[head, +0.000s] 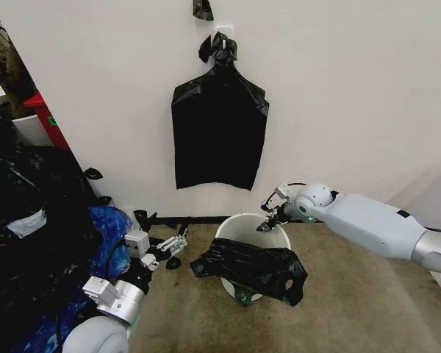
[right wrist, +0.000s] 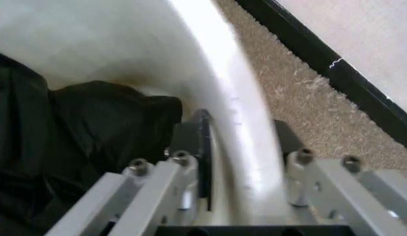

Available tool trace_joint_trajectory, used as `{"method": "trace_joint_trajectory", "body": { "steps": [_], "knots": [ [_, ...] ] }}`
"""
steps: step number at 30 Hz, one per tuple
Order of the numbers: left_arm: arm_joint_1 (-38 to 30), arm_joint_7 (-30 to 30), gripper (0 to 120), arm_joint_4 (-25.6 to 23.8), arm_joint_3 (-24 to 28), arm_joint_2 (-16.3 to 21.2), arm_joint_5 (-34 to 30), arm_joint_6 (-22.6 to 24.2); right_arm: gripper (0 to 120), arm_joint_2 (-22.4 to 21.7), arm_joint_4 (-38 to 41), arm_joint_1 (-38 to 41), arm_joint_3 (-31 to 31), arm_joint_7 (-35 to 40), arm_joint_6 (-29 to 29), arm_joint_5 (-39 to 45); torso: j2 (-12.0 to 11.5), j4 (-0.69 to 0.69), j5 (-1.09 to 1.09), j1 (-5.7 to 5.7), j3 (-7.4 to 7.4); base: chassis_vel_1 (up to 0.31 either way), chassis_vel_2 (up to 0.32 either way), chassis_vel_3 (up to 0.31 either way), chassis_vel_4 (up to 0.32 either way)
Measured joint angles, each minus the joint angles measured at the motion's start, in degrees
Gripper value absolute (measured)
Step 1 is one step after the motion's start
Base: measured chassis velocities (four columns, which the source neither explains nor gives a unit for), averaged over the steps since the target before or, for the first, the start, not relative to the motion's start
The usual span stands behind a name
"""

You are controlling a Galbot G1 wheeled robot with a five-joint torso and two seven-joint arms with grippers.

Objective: Place the garbage bag over the trash bin.

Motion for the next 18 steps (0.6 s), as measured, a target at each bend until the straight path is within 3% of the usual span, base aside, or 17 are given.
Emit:
{"method": "trace_joint_trajectory", "body": {
  "steps": [5, 11, 14, 15, 18],
  "knots": [
    [1.10, -0.32, 100, -1.27, -0.73, 0.35, -0.11, 0.48, 2, -2.34, 3.12, -0.45, 0.98, 1.03, -0.03, 0.33, 0.00, -0.01, 0.02, 0.00, 0.00, 0.000, 0.000, 0.000, 0.000],
    [1.61, -0.46, 100, -1.72, -2.20, 0.14, -0.30, 0.26, 0, -7.37, 8.35, -0.63, 3.26, 4.62, -0.03, 3.24, 0.00, -0.04, -0.01, 0.00, 0.00, 0.000, 0.000, 0.000, 0.000],
    [0.63, -0.61, 100, -1.16, -3.19, 0.39, -0.95, 0.15, 0, -11.59, 15.21, -2.68, 6.33, 16.58, -0.03, 14.17, 0.00, -0.03, 0.00, 0.00, 0.00, 0.000, 0.000, 0.000, 0.000],
    [0.63, -0.61, 100, -1.16, -3.19, 0.39, -0.95, 0.15, 0, -11.59, 15.21, -2.68, 6.33, 16.58, -0.03, 14.17, 0.00, -0.03, 0.00, 0.00, 0.00, 0.000, 0.000, 0.000, 0.000],
    [-0.57, -1.07, 100, -0.31, -3.77, 0.91, -1.74, 0.13, 0, -13.76, 21.55, -6.98, 10.94, 32.80, -0.05, 26.28, 0.00, -0.02, 0.01, 0.00, 0.00, 0.000, 0.000, 0.000, 0.000]
  ]
}}
